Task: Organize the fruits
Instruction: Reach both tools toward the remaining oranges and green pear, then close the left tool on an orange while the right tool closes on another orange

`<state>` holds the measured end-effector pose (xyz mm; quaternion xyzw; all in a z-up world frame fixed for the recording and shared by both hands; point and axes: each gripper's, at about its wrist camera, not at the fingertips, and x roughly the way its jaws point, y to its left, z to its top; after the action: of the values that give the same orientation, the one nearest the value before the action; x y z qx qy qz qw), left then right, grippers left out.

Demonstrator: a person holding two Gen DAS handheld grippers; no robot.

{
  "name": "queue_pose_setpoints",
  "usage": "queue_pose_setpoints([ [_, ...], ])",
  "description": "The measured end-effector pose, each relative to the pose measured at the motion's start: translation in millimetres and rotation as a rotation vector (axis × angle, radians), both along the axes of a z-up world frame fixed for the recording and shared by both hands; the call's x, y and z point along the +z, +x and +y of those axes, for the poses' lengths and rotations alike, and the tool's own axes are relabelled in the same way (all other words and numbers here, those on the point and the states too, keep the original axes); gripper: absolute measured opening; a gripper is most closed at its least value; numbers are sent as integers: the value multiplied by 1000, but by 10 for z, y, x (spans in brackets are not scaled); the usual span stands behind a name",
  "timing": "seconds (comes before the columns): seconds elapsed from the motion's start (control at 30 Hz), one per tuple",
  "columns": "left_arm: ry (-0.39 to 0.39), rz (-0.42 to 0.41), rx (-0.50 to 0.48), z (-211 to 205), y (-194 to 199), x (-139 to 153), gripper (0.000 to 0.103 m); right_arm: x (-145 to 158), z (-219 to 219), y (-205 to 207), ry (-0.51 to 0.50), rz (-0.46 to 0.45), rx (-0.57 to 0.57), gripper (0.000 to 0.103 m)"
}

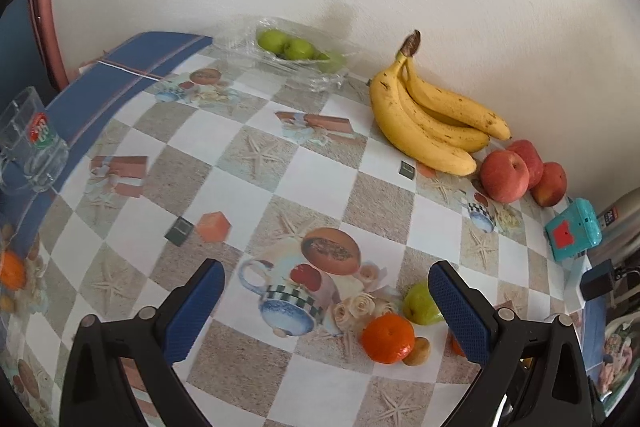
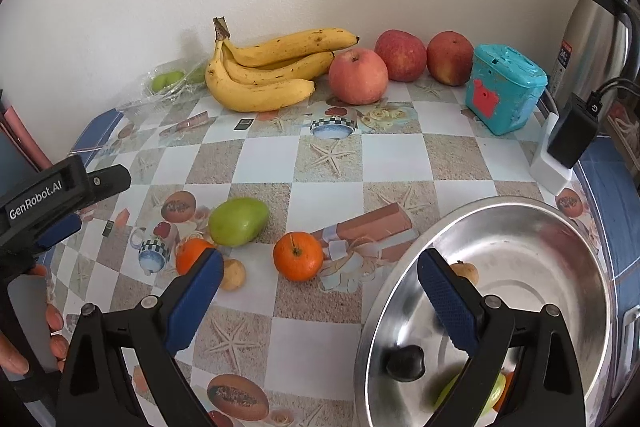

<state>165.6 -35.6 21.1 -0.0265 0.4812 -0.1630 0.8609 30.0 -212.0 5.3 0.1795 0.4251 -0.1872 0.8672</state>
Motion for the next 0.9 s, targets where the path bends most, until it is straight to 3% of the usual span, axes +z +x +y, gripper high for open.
queue_pose_setpoints([
  [0.13,-39,30,-35,-65,-19,-56,101,-37,-31,26,19,4,11,96],
  [0.23,-67,58,-63,-125,-43,-101,95,-68,-46,47,18,18,15,78],
  [0.33,-81,109,-88,-183,-47,-213,89,-88,-51,76,21,16,20,76],
  [0.47,-102,197,-98,-221,-45,-412,81,-126,-16,139,15,27,47,64],
  [0.77,-107,288,-119,-286,-101,-592,51,-316,16,265,17,67,72,57],
  [0.9,-118,308,-126,-306,-115,-625,44,-374,24,308,17,78,80,53],
])
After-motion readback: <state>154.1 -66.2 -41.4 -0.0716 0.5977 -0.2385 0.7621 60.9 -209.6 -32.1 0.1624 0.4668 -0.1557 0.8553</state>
